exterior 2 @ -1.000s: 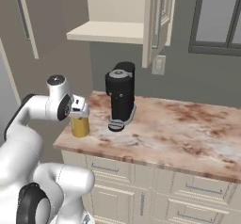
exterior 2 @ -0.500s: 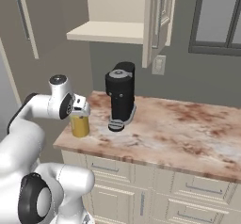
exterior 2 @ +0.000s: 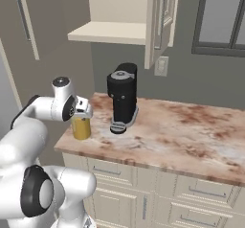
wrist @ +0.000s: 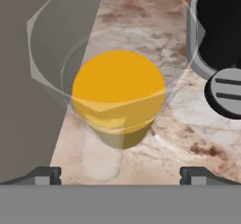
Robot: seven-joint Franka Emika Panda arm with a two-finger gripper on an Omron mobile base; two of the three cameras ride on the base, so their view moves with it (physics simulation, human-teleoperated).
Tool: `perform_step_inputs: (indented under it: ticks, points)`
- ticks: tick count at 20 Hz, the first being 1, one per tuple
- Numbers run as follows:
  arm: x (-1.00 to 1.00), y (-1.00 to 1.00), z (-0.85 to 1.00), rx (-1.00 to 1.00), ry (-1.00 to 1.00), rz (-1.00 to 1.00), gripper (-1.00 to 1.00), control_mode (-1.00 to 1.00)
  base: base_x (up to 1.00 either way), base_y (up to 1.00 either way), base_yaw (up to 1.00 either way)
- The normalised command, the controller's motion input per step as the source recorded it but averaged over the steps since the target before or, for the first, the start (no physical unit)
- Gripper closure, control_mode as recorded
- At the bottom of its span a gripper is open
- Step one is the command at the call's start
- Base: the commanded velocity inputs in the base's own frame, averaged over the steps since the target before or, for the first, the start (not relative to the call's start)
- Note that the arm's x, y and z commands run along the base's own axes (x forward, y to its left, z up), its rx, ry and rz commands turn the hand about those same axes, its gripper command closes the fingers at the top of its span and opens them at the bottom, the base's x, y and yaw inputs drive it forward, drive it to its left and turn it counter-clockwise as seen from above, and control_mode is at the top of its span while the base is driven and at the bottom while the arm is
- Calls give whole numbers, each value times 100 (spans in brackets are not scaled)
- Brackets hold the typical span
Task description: There is a tray on the dining counter. Grab the cup, mug, and pitcher and place them on the tray. The pitcher may be placed next to the tray if it cannot fit the tray.
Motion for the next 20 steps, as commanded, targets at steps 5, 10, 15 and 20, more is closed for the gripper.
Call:
perform_step_inputs:
  ticks: [5,10,15,20]
  points:
    - [16,6,-13,0,0,0,-100,-100,0,0,0]
    - [14,4,-14,0,0,0,-100,-100,0,0,0]
    - [18,0,-9,0,0,0,-100,-100,0,0,0]
    - [2,0,-2,0,0,0,-100,-100,0,0,0]
